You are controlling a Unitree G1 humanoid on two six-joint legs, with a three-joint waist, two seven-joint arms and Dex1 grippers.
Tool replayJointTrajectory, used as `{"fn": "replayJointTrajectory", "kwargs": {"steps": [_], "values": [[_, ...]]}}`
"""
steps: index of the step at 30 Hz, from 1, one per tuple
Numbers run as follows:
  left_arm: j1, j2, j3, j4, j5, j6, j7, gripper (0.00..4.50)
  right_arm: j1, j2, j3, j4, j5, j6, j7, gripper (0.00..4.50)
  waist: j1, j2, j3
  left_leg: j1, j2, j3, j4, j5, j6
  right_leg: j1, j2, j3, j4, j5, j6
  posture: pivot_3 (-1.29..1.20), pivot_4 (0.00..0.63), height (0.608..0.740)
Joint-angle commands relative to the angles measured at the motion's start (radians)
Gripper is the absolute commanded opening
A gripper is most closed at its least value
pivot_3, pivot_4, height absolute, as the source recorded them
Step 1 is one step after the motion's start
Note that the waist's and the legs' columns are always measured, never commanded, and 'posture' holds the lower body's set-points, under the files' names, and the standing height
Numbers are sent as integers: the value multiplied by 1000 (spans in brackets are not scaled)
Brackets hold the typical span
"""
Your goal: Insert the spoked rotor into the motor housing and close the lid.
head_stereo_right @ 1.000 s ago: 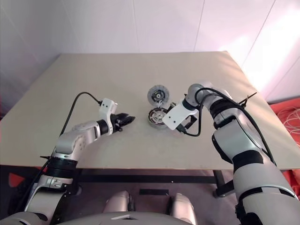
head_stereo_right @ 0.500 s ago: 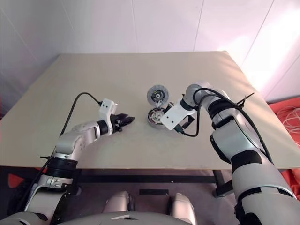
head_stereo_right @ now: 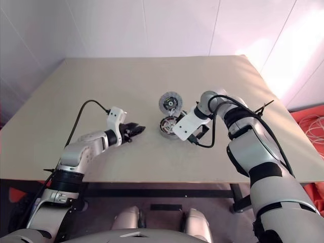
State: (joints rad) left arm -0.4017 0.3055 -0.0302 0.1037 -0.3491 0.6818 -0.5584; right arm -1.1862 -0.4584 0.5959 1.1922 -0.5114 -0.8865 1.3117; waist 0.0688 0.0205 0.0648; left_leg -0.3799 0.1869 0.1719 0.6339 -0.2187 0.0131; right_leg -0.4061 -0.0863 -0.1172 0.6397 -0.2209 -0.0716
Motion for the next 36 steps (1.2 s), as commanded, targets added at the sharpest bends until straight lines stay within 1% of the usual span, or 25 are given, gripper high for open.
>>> {"fn": "replayJointTrajectory", "kwargs": {"steps": [1, 4, 7, 10, 12, 15, 18, 20, 23, 25, 28, 33, 36], "values": [[-25, 0, 9, -16, 1, -23, -5, 2320, -22, -5, -15, -20, 21, -11, 20, 4485, 0, 0, 0, 0, 0, 0, 0, 0, 0, 0, 0, 0, 0, 0, 0, 0, 0, 740], [-26, -1, 9, -15, 2, -24, -5, 2320, -20, -1, -19, -21, 19, -4, -4, 4485, 0, 0, 0, 0, 0, 0, 0, 0, 0, 0, 0, 0, 0, 0, 0, 0, 0, 740], [-24, -1, 9, -17, 1, -23, -5, 2320, -22, -4, -14, -20, 20, -9, 25, 4485, 0, 0, 0, 0, 0, 0, 0, 0, 0, 0, 0, 0, 0, 0, 0, 0, 0, 740], [-24, -2, 9, -17, 1, -22, -4, 2320, -22, -2, -15, -22, 9, -7, -19, 4485, 0, 0, 0, 0, 0, 0, 0, 0, 0, 0, 0, 0, 0, 0, 0, 0, 0, 740], [-22, -2, 9, -19, 1, -22, -3, 2320, -23, -4, -13, -19, 15, -3, 11, 4485, 0, 0, 0, 0, 0, 0, 0, 0, 0, 0, 0, 0, 0, 0, 0, 0, 0, 740], [-21, -2, 9, -21, 1, -22, -3, 2320, -22, 1, -16, -21, 10, 3, -21, 4485, 0, 0, 0, 0, 0, 0, 0, 0, 0, 0, 0, 0, 0, 0, 0, 0, 0, 740], [-21, -4, 8, -16, 2, -25, -3, 2320, -23, -3, -14, -19, 16, -4, 7, 4485, 0, 0, 0, 0, 0, 0, 0, 0, 0, 0, 0, 0, 0, 0, 0, 0, 0, 740], [-25, -4, 9, -11, 3, -28, -3, 2320, -26, 2, -18, -20, 9, 3, -34, 4485, 0, 0, 0, 0, 0, 0, 0, 0, 0, 0, 0, 0, 0, 0, 0, 0, 0, 740], [-30, -6, 10, -2, 5, -33, -2, 2320, -27, -2, -17, -17, 15, -4, -10, 4485, -1, 0, 0, 0, 0, 0, 0, 0, 0, 0, 0, 0, 0, 0, 0, 0, 0, 740], [-31, -6, 10, 1, 6, -35, -2, 2320, -28, 3, -21, -22, 7, 1, -59, 4485, -1, 0, 0, 0, 0, 0, 0, 0, 0, 0, 0, 0, 0, 0, 0, 0, 0, 740], [-35, -6, 12, 7, 8, -37, -1, 2320, -27, -3, -18, -15, 18, -5, -5, 4485, -1, 0, 0, 0, 0, 0, 0, 0, 0, 0, 0, 0, 0, 0, 0, 0, 0, 740], [-38, -8, 10, 15, 11, -40, 2, 2320, -34, -1, -13, -21, -16, 4, -103, 4485, -2, 0, 0, 0, 0, 0, 0, 0, 0, 0, 0, 0, 0, 0, 0, 0, 0, 740], [-37, -11, 11, 18, 14, -42, 4, 2320, -37, -6, -7, -17, -25, 9, -90, 4485, -3, 0, 0, 1, 0, 0, 0, 0, 0, 0, 0, 0, 0, 0, 0, 0, 0, 740]]}}
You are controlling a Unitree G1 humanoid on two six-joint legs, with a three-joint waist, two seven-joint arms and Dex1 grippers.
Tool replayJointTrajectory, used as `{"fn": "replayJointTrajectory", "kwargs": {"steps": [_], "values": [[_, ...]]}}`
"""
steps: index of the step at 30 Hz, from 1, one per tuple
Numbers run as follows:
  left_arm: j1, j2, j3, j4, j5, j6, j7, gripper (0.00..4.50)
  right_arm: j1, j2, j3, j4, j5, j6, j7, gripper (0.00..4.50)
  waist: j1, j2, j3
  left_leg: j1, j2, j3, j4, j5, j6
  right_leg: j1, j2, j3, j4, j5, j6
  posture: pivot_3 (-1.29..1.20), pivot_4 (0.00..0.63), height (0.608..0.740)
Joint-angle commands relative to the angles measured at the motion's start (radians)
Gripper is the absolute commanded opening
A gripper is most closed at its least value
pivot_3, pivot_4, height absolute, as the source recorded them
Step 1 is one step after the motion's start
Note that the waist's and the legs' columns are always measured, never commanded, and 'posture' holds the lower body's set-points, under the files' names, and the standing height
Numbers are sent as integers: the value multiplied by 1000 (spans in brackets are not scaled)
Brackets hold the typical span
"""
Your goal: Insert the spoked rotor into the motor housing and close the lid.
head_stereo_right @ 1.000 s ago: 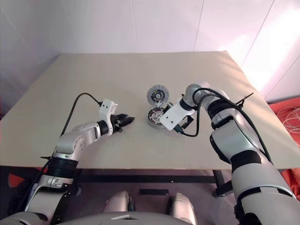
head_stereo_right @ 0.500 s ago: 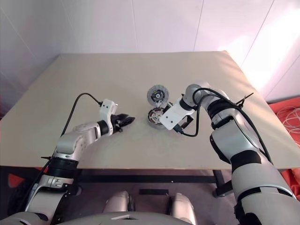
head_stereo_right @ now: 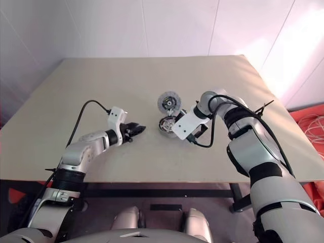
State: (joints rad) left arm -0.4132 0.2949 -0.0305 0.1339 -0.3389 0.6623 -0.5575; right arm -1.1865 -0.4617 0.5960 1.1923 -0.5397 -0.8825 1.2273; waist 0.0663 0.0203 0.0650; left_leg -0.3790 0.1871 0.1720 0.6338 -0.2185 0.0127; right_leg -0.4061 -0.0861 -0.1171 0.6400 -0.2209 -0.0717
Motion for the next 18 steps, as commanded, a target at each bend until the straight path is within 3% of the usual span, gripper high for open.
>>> {"fn": "replayJointTrajectory", "kwargs": {"steps": [1, 13, 16, 18], "values": [[-26, -1, 11, -9, 6, -24, 4, 2320, -37, -6, -4, -15, 0, 10, 9, 4485, 0, 0, 0, 0, 0, 0, 0, 0, 0, 0, 0, 0, 0, 0, 0, 0, 0, 740], [-29, -4, 13, 2, 13, -29, 3, 2320, -29, -13, -13, -23, 21, -3, 73, 4485, 2, 0, 0, -1, 0, 0, 0, 0, 0, 0, 0, 0, 0, 0, 0, 0, 0, 740], [-30, -4, 13, 4, 14, -30, 3, 2320, -31, -19, -20, -19, 40, -5, 130, 3899, 2, 0, 0, -1, 0, 0, 0, 0, 0, 0, 0, 0, 0, 0, 0, 0, 0, 740], [-30, -4, 13, 4, 13, -30, 2, 2320, -30, -16, -28, -28, 48, -3, 120, 3218, 3, 0, 0, -1, 0, 0, 0, 0, 0, 0, 0, 0, 0, 0, 0, 0, 0, 740]]}}
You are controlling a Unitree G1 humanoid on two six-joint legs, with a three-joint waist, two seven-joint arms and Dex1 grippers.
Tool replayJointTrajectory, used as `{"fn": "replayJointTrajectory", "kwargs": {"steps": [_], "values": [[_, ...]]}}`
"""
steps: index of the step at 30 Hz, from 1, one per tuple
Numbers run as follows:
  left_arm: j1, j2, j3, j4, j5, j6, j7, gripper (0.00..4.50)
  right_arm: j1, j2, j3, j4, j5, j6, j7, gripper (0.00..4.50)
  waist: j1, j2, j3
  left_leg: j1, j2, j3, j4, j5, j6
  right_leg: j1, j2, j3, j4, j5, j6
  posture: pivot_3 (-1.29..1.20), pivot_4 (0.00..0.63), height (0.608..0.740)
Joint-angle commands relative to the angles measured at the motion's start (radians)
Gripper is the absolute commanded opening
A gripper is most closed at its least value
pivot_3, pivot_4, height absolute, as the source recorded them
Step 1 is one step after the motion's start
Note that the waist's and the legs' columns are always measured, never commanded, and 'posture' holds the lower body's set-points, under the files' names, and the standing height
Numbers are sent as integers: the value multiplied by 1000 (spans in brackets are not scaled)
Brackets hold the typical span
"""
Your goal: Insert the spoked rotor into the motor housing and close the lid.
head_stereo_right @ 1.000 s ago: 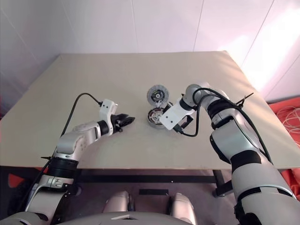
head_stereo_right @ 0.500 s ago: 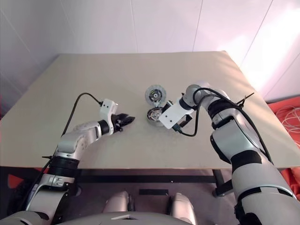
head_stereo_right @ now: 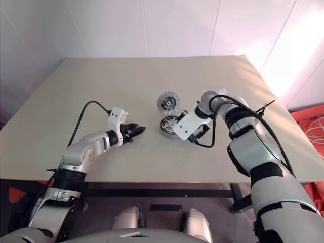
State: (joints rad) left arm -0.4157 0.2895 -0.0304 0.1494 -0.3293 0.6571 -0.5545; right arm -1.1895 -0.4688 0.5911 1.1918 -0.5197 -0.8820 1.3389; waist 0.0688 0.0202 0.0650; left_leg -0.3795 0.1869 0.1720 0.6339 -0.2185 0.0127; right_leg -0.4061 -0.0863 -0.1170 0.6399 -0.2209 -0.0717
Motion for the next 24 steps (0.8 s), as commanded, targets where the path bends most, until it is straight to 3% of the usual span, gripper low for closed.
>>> {"fn": "replayJointTrajectory", "kwargs": {"steps": [1, 3, 24], "values": [[-27, 1, 13, -12, 3, -25, -1, 2320, -25, -4, -26, -34, 28, 2, -12, 2865, 0, 0, 0, 0, 0, 0, 0, 0, 0, 0, 0, 0, 0, 0, 0, 0, 0, 740], [-29, 2, 14, -8, 2, -25, -3, 2320, -26, -2, -25, -38, 28, 4, -20, 2216, 0, 0, 0, 0, 0, 0, 0, 0, 0, 0, 0, 0, 0, 0, 0, 0, 0, 740], [-20, 6, 15, -20, 0, -21, -4, 2320, -11, 9, -6, -10, -5, 41, -67, 2216, 0, 0, 0, 0, 0, 0, 0, 0, 0, 0, 0, 0, 0, 0, 0, 0, 0, 740]]}}
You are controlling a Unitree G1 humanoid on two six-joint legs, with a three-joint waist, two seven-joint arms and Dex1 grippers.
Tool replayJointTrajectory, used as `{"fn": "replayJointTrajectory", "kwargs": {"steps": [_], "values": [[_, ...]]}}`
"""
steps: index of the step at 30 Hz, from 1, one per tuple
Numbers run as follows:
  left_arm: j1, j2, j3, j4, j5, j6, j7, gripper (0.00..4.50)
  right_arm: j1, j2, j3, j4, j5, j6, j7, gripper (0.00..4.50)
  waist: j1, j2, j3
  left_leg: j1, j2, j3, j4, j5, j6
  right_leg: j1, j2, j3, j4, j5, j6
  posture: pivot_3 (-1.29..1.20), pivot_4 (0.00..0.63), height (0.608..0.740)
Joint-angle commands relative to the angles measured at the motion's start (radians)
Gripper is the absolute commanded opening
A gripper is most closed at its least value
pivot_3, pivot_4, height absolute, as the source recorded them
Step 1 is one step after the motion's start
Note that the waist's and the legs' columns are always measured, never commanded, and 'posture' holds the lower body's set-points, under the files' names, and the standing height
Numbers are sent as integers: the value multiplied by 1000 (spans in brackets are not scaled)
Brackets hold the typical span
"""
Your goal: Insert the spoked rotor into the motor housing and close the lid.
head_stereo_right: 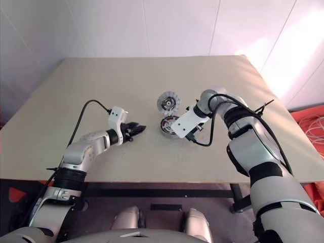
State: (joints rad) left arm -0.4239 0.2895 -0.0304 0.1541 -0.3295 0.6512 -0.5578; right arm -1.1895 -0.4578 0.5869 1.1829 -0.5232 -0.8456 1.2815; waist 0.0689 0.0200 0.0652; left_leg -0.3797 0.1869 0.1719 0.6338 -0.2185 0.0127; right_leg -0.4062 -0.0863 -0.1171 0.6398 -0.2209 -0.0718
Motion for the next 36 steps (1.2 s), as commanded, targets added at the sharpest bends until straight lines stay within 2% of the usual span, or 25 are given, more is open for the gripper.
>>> {"fn": "replayJointTrajectory", "kwargs": {"steps": [1, 3, 8, 9, 22, 26, 29, 32, 35, 36], "values": [[-11, 6, 15, -26, 0, -15, -1, 2320, -11, -2, -1, 1, -4, 6, -11, 2061, 0, 0, 0, 0, 0, 0, 0, 0, 0, 0, 0, 0, 0, 0, 0, 0, 0, 740], [-11, 6, 15, -25, 0, -15, -1, 2320, -11, -2, 1, 6, -8, 9, -11, 1688, 0, 0, 0, 0, 0, 0, 0, 0, 0, 0, 0, 0, 0, 0, 0, 0, 0, 740], [-13, 7, 14, -25, 0, -16, -2, 2320, -10, -1, 1, 7, -15, 10, -33, 64, -1, 0, 0, 1, 0, 0, 0, 0, 0, 1, 0, 0, 0, 0, 0, 0, 0, 740], [-13, 7, 14, -25, 1, -16, -2, 2320, -11, 0, 1, 7, -16, 9, -33, 1, 0, 0, 0, 1, 0, 0, 0, 0, 0, 1, 0, 0, 0, 0, 0, 0, 0, 740], [-16, 3, 8, -24, 1, -17, -4, 2320, -19, -2, -8, 2, -11, -3, -25, 1, -1, -1, 0, 1, 0, 0, 0, 0, 0, 1, 0, 0, 0, 0, 0, 0, 0, 740], [-15, -5, 7, -22, 2, -19, 1, 2320, -16, -7, -13, -27, -15, -24, -77, 1, -1, -1, 0, 1, 0, 0, 0, 0, 0, 1, 0, 0, 0, 0, 0, 0, 0, 740], [-13, -18, 10, -20, 2, -24, 10, 2320, 15, -12, -50, -96, 88, -9, 57, 1, 0, -1, 1, 1, 0, 0, 0, 0, 0, 1, 0, 0, 0, 0, 0, 0, 0, 740], [-3, -37, 17, -19, 1, -30, 25, 2320, 86, -15, -103, -299, 260, 213, 273, 966, 0, -1, 1, 0, 0, 0, 0, 0, 1, 0, 0, 0, 0, 0, 0, 0, 0, 740], [9, -50, 15, -26, 1, -34, 36, 2320, 134, -34, -106, -504, 336, 471, 331, 1937, 2, -2, 1, -1, 0, 0, 0, 1, 5, -1, 0, 0, 0, 0, 0, 0, 0, 740], [12, -53, 16, -28, 1, -34, 40, 2320, 145, -35, -115, -554, 339, 551, 329, 1937, 4, -2, 2, -1, 0, 0, 0, 2, 5, -1, 0, 0, 0, 0, 0, 0, 0, 740]]}}
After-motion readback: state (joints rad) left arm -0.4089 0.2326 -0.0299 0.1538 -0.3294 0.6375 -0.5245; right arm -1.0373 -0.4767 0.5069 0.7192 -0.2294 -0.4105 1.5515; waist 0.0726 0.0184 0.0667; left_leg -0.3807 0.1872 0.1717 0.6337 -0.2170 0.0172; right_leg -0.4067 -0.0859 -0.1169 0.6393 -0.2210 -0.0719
